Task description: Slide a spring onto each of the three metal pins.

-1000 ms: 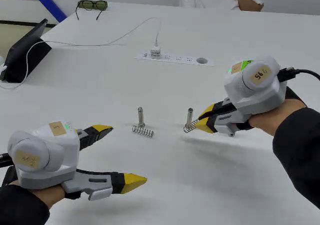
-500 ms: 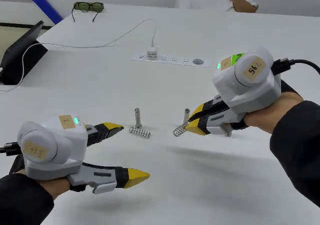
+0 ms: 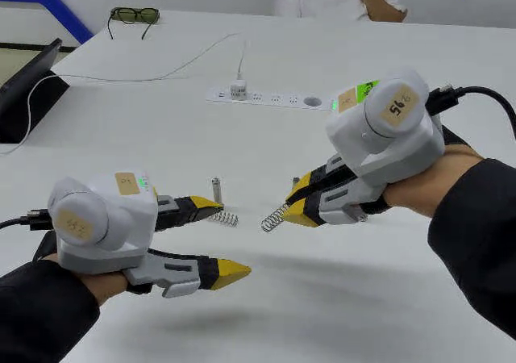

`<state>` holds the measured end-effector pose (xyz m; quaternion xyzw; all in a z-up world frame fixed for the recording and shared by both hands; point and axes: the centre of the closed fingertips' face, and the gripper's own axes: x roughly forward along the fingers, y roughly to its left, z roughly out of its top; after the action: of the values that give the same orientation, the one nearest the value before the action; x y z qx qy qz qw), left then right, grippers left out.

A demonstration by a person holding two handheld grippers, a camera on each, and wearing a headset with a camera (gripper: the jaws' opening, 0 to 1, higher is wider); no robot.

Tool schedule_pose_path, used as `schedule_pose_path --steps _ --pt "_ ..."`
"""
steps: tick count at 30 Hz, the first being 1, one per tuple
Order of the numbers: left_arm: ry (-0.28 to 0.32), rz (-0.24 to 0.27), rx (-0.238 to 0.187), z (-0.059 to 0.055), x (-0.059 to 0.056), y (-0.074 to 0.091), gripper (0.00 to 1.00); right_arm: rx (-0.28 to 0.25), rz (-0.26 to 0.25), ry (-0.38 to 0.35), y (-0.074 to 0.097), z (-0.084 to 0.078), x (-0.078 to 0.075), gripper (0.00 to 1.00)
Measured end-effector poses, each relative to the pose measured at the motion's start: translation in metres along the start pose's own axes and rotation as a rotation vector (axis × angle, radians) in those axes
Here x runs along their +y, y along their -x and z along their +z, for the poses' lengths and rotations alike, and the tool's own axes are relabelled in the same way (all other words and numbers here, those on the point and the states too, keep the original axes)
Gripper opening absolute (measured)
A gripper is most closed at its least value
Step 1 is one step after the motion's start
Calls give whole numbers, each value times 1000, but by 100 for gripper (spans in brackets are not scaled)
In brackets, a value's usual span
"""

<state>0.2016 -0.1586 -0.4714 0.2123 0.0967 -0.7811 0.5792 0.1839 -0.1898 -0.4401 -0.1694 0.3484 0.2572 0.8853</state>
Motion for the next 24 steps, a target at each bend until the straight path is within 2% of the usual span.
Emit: schedule_pose_path --steps 9,18,24 --pt "-32 -54 3 7 -8 -14 43 3 28 26 -2 5 8 12" --pt "-67 -79 -2 13 -14 -20 28 6 41 40 -2 6 13 12" --pt "-86 -77 1 13 -15 -20 17 -3 49 51 -1 11 18 12"
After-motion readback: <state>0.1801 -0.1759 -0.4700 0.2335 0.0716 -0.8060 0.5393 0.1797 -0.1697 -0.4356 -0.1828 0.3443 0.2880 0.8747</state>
